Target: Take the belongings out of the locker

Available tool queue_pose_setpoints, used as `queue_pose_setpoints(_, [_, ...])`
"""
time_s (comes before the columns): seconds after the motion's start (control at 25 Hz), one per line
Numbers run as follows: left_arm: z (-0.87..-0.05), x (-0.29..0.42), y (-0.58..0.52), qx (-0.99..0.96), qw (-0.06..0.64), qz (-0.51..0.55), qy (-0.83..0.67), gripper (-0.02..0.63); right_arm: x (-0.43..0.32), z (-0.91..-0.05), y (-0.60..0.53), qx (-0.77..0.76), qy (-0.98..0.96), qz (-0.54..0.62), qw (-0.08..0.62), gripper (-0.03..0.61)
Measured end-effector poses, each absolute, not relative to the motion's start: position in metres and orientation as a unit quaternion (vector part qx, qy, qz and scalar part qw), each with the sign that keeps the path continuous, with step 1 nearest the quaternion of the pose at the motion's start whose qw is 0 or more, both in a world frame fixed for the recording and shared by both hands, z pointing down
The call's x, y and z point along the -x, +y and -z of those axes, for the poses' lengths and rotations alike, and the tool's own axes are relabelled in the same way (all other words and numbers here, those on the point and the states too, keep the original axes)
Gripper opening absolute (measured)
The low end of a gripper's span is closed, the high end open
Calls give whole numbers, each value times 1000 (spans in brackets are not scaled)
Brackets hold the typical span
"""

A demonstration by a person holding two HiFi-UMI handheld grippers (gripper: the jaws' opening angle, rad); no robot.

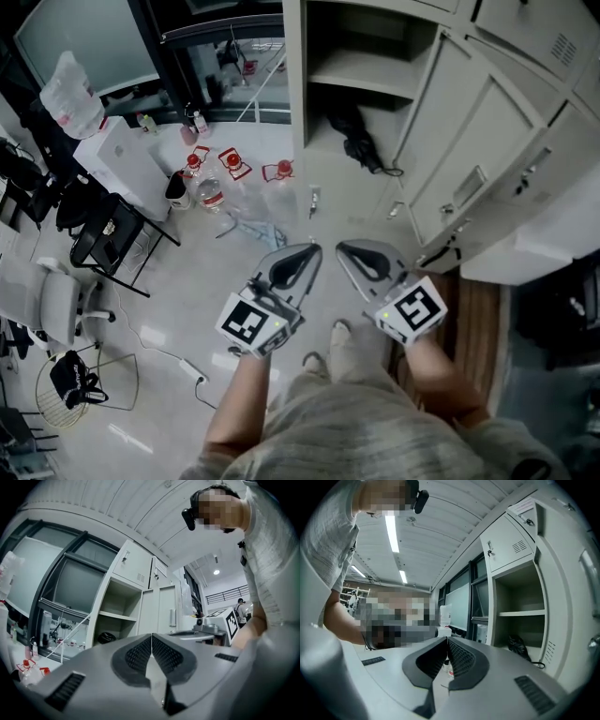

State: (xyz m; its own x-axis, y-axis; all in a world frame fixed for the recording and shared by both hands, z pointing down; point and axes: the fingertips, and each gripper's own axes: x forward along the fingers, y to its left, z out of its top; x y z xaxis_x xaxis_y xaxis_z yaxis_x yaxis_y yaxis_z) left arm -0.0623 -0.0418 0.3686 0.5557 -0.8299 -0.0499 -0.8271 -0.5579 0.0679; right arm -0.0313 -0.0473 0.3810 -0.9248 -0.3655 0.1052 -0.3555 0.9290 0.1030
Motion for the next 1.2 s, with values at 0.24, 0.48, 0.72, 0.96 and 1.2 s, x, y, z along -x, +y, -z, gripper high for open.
queue_pose_setpoints(0.24, [-379, 75, -91, -882, 27, 43, -468, 4, 46, -375, -99, -220, -972, 56, 51, 2])
queue_pose_setpoints(0.48, [-380, 91, -143, -882, 28, 38, -469, 5, 60, -374, -154, -236, -970, 31, 48, 2])
queue_pose_setpoints(0.72, [-380, 104, -194, -877, 37, 40, -478, 5, 69, -375, -205, -248, -966, 16, 67, 2])
queue_pose_setpoints(0.96, [-379, 99, -226, -878, 35, 39, -476, 5, 76, -380, -233, -250, -964, 13, 89, 2])
queue_pose_setpoints(1.2, [-384, 96, -245, -882, 36, 41, -469, 5, 79, -388, -258, -264, -957, 10, 119, 2])
